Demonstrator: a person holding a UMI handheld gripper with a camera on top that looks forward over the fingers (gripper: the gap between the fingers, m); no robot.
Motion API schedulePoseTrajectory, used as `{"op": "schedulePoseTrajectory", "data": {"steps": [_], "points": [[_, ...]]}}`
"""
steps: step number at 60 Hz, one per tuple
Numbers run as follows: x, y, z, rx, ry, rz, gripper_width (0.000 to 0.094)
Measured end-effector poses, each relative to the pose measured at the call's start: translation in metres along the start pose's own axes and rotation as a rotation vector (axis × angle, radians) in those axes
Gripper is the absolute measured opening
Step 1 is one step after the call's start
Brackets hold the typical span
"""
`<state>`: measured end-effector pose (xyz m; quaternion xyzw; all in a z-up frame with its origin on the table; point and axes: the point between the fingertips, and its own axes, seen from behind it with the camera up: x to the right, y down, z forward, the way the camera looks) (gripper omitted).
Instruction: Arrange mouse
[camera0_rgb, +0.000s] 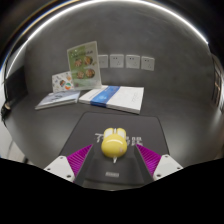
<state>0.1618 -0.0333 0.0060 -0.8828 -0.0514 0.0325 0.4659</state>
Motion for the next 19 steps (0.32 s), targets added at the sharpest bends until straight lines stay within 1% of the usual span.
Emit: {"op": "schedulePoseTrajectory", "data": {"steps": [7, 14, 19], "points": [[-0.006, 0.024, -0.055, 0.019, -0.069, 0.069, 0.0847], [0.007, 0.053, -0.105, 0.041, -0.058, 0.126, 0.0835], [0.02, 0.078, -0.134, 0.022, -0.046, 0.155, 0.0833]]}}
